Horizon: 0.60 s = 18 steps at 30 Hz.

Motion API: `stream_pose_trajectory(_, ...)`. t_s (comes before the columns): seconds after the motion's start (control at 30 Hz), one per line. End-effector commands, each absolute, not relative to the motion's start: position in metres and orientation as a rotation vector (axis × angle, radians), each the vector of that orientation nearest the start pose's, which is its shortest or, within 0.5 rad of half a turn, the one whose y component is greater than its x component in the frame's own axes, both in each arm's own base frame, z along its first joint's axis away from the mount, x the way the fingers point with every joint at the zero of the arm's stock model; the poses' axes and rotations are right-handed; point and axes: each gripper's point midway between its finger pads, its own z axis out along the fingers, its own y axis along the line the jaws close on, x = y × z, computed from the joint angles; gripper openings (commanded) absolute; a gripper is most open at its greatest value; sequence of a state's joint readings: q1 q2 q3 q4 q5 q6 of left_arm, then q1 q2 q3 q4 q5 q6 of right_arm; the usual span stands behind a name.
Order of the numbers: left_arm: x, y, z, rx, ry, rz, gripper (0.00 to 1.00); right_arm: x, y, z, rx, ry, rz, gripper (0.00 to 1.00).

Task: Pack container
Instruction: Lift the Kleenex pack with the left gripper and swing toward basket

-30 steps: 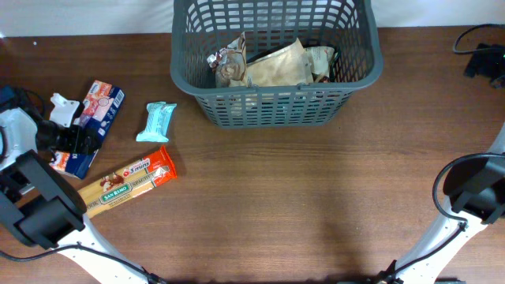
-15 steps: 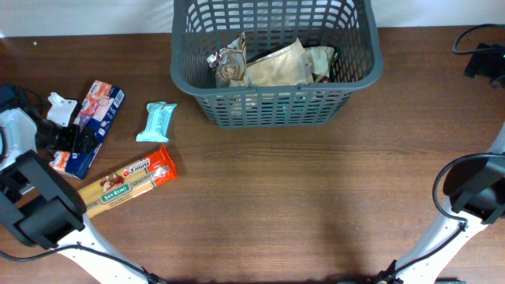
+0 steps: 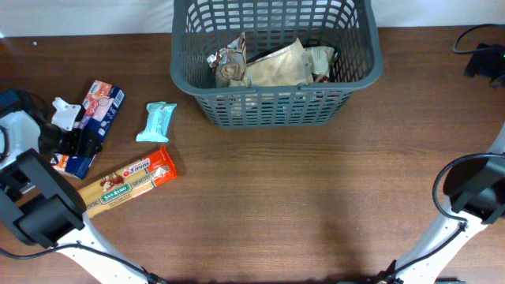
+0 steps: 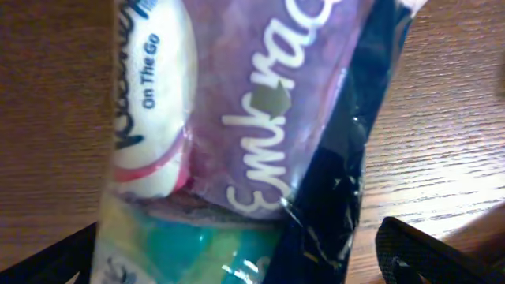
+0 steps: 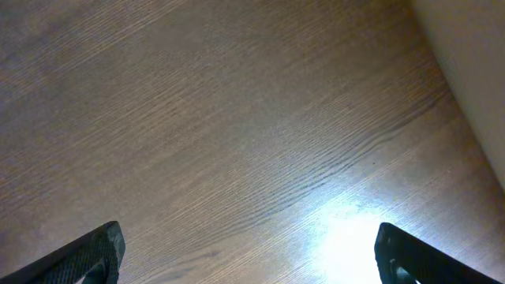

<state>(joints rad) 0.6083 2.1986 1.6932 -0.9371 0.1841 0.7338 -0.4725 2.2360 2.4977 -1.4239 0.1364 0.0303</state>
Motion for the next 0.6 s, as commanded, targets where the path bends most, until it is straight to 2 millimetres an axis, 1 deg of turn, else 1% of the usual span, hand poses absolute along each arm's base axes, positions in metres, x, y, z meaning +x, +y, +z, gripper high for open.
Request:
stream_pose_trajectory(0.0,0.3864,0.2246,0.0123,0.174,2.910,-0.164,0.99,0.4360,-0.2483,0.2199,0.737,2.650,-0.304,0.99)
stream_pose_trajectory(0.4,0.3894,0.2213,0.0135,0.175,2.890,-0.191,0.99,0.4360,-0.2483,0.2199,0.737,2.650,-0.304,0.99)
stream_pose_trajectory(0.43,0.3893,0.2213,0.0135,0.175,2.890,-0.190,0.90,0.4360,-0.2483,0.2199,0.737,2.650,-0.304,0.99)
stream_pose_trajectory(0.47,0.3893,0.2214,0.0135,0.175,2.891,-0.190,0.72,0.4360,-0.2483,0.2199,0.737,2.650,-0.304,0.99)
stream_pose_trajectory(0.5,0.3893,0.2214,0.0135,0.175,2.891,-0.190,0.63,0.4360,-0.2483,0.2199,0.737,2.650,-0.304,0.99)
stream_pose_trajectory(0.53,0.3893,0.2214,0.0135,0.174,2.891,-0.190,0.50,0.4360,-0.2483,0.2199,0.737,2.650,-0.304,0.99)
stream_pose_trajectory(0.57,0.3892,0.2213,0.0134,0.174,2.891,-0.190,0.43,0.4360,-0.2483,0.2199,0.737,2.650,-0.304,0.99)
